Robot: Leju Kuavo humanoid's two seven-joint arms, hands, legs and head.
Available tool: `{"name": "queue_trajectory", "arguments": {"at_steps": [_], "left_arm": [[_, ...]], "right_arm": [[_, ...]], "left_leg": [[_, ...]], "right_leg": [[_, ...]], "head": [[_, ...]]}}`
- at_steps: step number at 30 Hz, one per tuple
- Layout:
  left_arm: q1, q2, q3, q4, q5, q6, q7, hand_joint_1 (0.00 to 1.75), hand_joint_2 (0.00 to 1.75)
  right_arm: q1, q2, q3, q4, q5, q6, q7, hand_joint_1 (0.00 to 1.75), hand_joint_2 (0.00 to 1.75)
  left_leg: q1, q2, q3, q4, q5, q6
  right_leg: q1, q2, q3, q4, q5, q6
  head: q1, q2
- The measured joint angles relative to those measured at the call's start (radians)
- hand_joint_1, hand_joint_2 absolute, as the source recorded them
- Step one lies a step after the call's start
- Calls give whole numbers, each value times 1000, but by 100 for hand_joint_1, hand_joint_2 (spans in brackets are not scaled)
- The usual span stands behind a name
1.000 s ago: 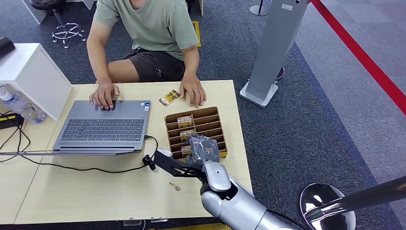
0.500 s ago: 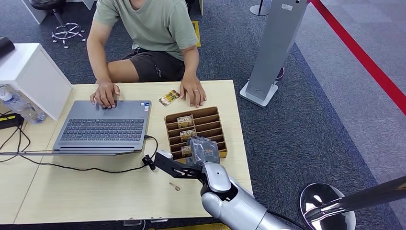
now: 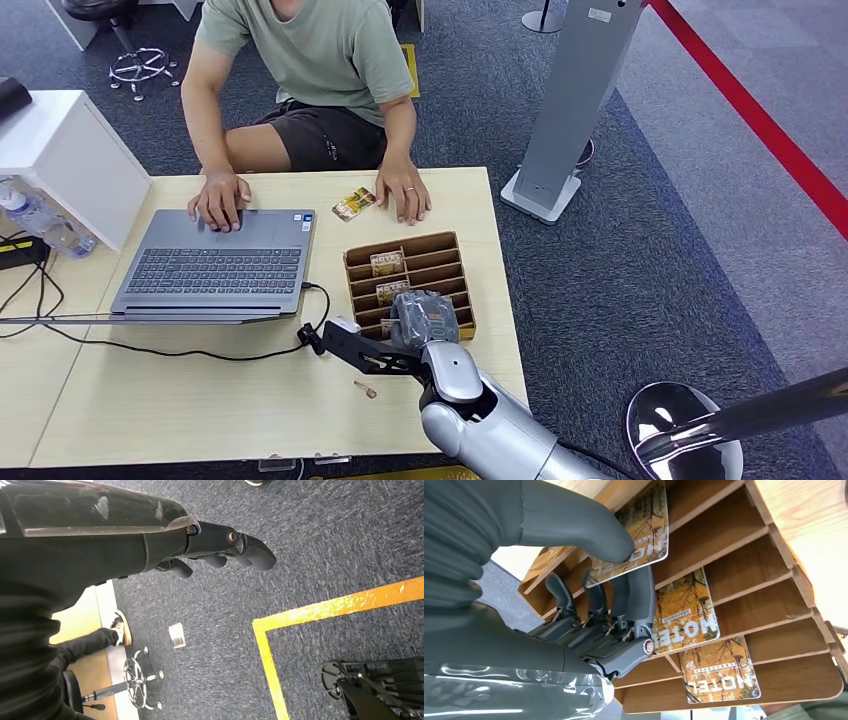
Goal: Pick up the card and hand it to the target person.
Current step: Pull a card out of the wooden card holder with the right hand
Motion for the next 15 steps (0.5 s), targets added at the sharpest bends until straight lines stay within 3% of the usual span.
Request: {"name": "queue_trajectory", "arguments": {"at_steps": [15], "left_arm": [[0,-1,0,0,-6,5,-2,0,175]], "right_arm": [[0,-1,0,2,-5,-6,-9,143,175]], "left_leg": [[0,0,0,0,0,0]], "right_leg": [[0,0,0,0,0,0]], "head": [[0,0]]}}
